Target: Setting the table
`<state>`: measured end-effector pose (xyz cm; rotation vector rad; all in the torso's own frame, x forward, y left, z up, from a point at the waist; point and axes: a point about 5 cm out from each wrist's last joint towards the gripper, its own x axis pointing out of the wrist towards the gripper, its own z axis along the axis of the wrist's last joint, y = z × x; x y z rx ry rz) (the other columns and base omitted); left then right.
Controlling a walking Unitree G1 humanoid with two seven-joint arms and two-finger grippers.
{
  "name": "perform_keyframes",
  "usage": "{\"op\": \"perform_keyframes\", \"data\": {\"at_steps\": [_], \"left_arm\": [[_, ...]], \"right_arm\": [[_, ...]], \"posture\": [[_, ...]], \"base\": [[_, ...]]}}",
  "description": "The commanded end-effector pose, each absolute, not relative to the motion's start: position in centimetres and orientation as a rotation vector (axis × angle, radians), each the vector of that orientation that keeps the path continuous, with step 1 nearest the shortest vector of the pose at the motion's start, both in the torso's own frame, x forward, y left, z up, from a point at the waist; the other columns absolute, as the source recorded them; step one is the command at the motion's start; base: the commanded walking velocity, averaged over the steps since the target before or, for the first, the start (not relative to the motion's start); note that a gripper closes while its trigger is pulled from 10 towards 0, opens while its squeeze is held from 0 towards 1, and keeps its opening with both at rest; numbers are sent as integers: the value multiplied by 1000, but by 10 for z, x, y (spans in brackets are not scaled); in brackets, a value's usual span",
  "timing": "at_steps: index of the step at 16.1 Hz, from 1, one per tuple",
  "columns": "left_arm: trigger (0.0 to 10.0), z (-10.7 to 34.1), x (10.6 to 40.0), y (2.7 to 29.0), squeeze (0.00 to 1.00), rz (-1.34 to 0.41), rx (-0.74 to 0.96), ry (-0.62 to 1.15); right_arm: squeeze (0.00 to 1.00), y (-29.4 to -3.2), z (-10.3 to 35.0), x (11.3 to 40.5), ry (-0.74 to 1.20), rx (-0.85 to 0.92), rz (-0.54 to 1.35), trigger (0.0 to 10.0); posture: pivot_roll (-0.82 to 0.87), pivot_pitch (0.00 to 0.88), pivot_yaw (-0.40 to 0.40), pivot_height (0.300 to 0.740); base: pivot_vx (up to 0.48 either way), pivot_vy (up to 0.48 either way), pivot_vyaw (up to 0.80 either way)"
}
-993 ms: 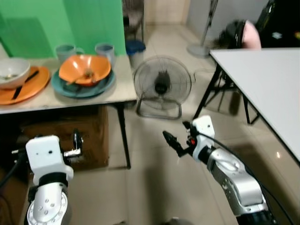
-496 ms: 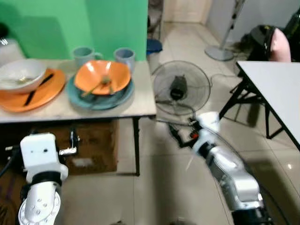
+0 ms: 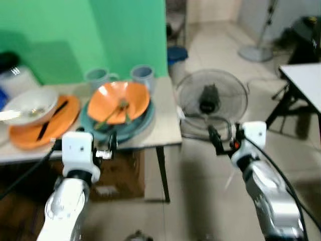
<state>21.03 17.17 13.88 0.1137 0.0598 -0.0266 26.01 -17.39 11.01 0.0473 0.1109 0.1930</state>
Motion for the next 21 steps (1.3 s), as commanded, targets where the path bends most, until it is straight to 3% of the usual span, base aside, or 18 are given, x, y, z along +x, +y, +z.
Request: {"op": "perform_keyframes", "data": {"at_steps": [1,4,8,21], "left_arm": [[10000,148,207,163,0,-73,106,20],[10000,152,196,166,0,-75,93,24],[10000,146,197,185,0,28,164,44],[10000,145,207,187,0,68,142,40]], "right_arm": [[0,-179,119,257,89,43,213,10000],[0,-166,119,253,108,41,325,10000],[0,-166,109,257,154,53,309,10000],[0,-168,106,260,172,40,250,10000]], "posture": [[-57,65,127,740],[-36,64,93,740],[-19,49,67,740],[-35,60,78,740]], "base": [[0,0,0],[0,0,0],[0,0,0],[0,356,0]]}}
